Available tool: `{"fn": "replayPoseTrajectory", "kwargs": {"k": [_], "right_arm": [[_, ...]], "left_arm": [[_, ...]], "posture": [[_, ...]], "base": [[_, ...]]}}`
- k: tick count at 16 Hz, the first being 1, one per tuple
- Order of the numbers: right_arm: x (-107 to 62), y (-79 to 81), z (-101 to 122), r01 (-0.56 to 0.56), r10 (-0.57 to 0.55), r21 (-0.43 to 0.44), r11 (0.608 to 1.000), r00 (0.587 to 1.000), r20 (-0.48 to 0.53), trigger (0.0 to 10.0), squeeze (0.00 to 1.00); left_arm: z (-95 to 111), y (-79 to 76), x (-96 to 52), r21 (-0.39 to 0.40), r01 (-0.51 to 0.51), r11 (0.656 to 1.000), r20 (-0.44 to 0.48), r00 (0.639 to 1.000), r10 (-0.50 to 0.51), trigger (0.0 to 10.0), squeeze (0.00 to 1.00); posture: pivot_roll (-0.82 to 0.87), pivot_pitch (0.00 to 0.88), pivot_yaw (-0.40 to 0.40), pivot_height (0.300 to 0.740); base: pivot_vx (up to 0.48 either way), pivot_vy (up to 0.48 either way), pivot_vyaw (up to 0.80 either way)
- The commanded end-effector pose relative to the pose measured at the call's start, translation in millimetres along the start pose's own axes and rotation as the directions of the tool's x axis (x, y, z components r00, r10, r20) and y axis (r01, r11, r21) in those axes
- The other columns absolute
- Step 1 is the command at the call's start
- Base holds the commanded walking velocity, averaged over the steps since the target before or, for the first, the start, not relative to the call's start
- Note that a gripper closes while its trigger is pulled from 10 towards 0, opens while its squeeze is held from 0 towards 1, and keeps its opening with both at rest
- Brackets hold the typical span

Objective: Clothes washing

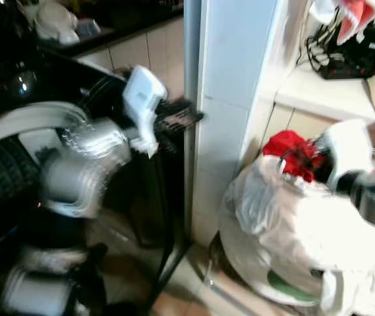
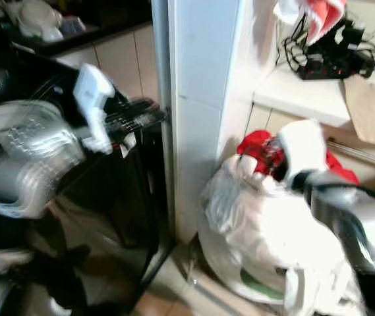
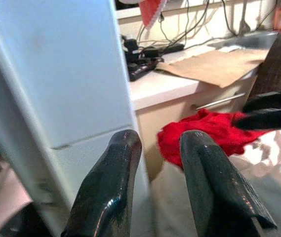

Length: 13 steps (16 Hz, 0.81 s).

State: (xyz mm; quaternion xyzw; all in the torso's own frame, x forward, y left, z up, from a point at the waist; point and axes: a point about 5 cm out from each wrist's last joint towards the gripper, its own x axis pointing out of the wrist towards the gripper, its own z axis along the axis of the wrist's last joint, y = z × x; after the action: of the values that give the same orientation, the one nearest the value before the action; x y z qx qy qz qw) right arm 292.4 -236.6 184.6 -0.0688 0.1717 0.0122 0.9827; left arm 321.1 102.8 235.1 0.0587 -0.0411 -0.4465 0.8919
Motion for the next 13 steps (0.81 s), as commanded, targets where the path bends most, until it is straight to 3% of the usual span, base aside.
{"fn": "replayPoseTrajectory", "kwargs": {"k": [1,2,6,7,10,11,13], "right_arm": [[5.0,-13.2,1,0.077,-0.078,0.035,0.996,0.996,0.030,10.0,1.00],[24.4,-24.7,-6,0.131,-0.132,0.033,0.991,0.991,0.031,10.0,1.00],[55.8,-45.2,-19,0.185,-0.185,0.045,0.982,0.983,-0.006,10.0,1.00],[62.3,-48.4,-22,0.189,-0.188,0.033,0.981,0.982,-0.019,10.0,1.00],[76.6,-42.3,-22,0.098,-0.097,0.101,0.990,0.995,-0.015,10.0,1.00],[82.1,-39.4,-28,0.074,-0.072,0.117,0.990,0.997,-0.022,10.0,0.00],[84.4,-39.0,-33,0.078,-0.075,0.100,0.992,0.996,-0.040,10.0,0.00]], "left_arm": [[4,3.9,-4.0,0.026,-0.044,0.999,-0.007,0.999,0.044,10.0,0.00],[1,2.1,-1.3,0.041,-0.069,0.997,-0.011,0.997,0.070,10.0,0.00],[-1,2.4,-4.9,0.088,-0.100,0.991,-0.031,0.994,0.103,10.0,0.00],[-1,1.9,-7.3,0.088,-0.092,0.992,-0.045,0.994,0.096,10.0,0.00],[4,2.6,-17.4,0.112,-0.089,0.990,-0.069,0.993,0.097,10.0,0.00],[6,0.4,-23.7,0.115,-0.084,0.990,-0.078,0.993,0.093,10.0,0.00],[6,-2.1,-27.9,0.114,-0.074,0.991,-0.096,0.992,0.085,10.0,0.00]], "posture": [[-0.13,0.000,0.065,0.740],[-0.13,0.000,0.069,0.740],[-0.10,0.000,0.062,0.740],[-0.08,0.000,0.059,0.740],[-0.03,0.000,0.056,0.740],[0.01,0.000,0.051,0.740],[0.02,0.000,0.047,0.740]], "base": [[0.000,0.000,0.00],[0.000,0.000,0.00],[0.000,0.000,0.00],[0.000,0.000,0.00],[0.000,0.000,0.00],[0.000,0.000,0.00],[0.000,0.000,0.00]]}}
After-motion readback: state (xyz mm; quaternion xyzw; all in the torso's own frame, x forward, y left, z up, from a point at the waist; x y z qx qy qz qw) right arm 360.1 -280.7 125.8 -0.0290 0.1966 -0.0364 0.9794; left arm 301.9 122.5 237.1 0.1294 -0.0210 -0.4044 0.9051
